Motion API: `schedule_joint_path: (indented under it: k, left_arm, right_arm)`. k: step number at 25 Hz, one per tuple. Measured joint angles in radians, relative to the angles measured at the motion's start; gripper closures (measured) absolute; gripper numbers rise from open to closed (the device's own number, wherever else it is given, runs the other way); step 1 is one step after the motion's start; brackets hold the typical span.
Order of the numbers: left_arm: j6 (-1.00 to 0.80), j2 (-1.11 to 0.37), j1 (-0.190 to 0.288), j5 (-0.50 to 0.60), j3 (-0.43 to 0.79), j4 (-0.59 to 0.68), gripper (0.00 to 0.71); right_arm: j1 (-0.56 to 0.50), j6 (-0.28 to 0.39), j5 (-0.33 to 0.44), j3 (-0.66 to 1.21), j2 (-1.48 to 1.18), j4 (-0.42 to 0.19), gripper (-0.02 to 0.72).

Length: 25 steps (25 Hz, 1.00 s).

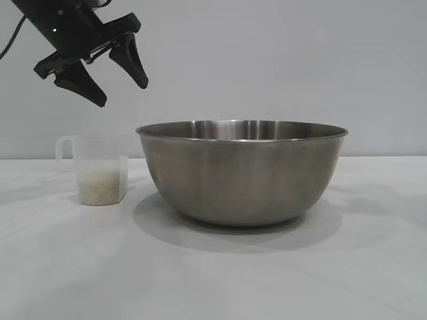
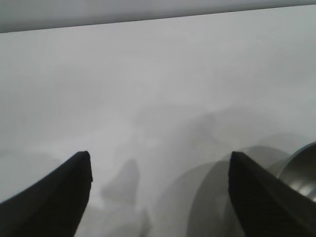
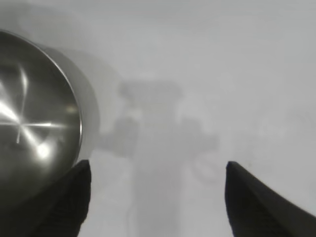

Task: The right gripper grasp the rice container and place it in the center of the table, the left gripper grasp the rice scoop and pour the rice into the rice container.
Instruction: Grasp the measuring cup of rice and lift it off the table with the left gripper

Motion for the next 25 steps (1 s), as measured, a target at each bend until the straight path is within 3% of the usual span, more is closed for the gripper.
schedule_joint_path:
  k: [17,25]
  left_arm:
    - [0.0,0.0,0.0,0.0,0.0,0.0,0.203]
    - [0.0,0.0,0.0,0.0,0.0,0.0,0.203]
  right_arm:
    - [0.0,0.0,0.023,0.523,-0.84,-0.014,0.219]
    - [0.0,0.0,0.02,0.803,-1.229,0.077,0.219]
